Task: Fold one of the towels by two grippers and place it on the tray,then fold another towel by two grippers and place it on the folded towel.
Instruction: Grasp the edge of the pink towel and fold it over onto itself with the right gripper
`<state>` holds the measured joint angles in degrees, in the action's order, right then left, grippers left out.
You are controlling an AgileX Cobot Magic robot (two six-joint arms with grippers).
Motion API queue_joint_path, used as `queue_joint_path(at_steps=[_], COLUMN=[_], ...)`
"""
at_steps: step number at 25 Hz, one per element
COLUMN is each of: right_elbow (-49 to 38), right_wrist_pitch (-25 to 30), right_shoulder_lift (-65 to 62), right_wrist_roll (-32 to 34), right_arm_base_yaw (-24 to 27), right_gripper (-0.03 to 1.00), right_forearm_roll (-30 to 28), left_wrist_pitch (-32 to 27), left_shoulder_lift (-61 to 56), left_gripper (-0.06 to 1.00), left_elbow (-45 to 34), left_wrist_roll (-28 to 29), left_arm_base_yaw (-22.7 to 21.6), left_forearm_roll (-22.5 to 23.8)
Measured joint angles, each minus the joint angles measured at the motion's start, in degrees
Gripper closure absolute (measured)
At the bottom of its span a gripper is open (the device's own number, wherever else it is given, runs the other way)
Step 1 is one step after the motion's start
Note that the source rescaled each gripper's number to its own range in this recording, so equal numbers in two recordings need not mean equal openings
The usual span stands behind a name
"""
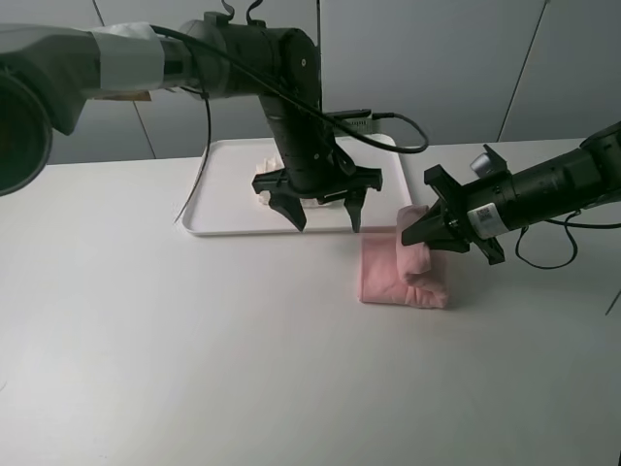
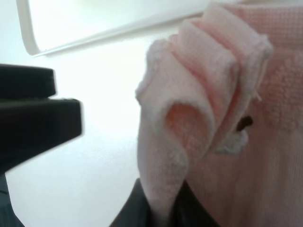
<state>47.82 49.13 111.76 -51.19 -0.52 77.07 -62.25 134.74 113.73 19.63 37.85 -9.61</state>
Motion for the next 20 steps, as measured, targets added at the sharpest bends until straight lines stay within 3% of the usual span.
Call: queue_joint_path(at_steps=[9, 10, 13, 15, 20], right_elbow=[0.0, 0.0, 0.0, 0.0, 0.0], right_wrist_pitch=[-1.0, -1.1, -1.3, -1.0, 1.8], right_shoulder_lift=[0.2, 0.3, 0.4, 0.4, 0.4], right_wrist_roll=[-0.9, -0.9, -0.9, -0.9, -1.4], right_arm_base_yaw=[0.0, 0.0, -0.8, -1.7, -2.1], right_gripper=[0.9, 0.85, 0.52, 0.36, 0.32], right_forearm_roll=[0.3, 0.5, 1.7, 2.4, 4.4], left_wrist_pitch=[-0.1, -0.2, -0.3, -0.3, -0.3], left_shoulder_lift=[-2.3, -2.3, -2.3, -2.3, -2.3], left_gripper=[-0.01, -0.01, -0.01, -0.01, -0.01], left_elbow=[0.0, 0.0, 0.0, 0.0, 0.0], left_wrist_roll=[-3.3, -3.6, -4.5, -4.8, -5.6], left_arm_base_yaw=[-2.2, -2.4, -2.4, -2.4, -2.4], left_forearm_roll=[-1.2, -1.6, -2.2, -2.2, -2.3])
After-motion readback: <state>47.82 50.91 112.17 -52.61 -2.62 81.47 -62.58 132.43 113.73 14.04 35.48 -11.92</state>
